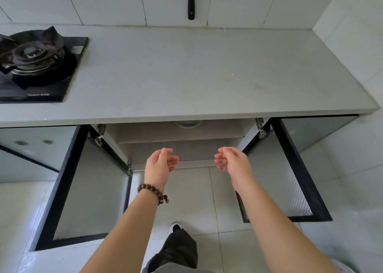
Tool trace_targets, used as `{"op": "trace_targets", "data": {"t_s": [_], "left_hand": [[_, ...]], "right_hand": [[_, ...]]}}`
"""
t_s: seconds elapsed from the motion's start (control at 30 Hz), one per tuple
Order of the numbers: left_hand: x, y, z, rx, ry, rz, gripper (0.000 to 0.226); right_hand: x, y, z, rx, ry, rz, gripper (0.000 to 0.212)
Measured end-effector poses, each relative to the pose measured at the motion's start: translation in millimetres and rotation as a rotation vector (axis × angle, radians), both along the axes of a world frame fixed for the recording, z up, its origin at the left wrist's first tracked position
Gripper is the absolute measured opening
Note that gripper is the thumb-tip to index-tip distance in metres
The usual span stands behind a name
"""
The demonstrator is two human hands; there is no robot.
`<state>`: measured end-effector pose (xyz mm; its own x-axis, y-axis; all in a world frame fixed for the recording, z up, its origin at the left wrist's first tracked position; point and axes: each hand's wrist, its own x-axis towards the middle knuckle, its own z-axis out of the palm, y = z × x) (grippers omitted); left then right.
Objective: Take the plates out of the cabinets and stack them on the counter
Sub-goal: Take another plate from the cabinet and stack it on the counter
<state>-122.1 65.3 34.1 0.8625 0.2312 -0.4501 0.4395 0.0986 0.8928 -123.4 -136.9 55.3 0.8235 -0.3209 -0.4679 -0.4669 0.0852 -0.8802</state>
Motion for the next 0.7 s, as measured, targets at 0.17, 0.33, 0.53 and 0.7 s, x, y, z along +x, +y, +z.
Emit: {"op": "trace_targets", "data": {"t_s": [0.17, 0.33, 0.53, 0.7], "left_hand": [[35, 1, -9, -0.014, 0.044, -0.005, 0.028], [53, 3, -19, -0.038, 0.086, 0.006, 0.027], [71, 1, -34, -0.027, 0.122, 0.034, 0.028], [86, -8, -55, -0.034, 0.1, 0.081, 0.03]], "right_hand": [[38, 10, -6, 0.01, 0.021, -0.006, 0.018], [56, 12, -16, 0.009, 0.077, -0.01, 0.018], [78, 8, -30, -0.004, 0.108, 0.006, 0.02], [96, 2, -59, 0.006, 0.111, 0.05, 0.019]]}}
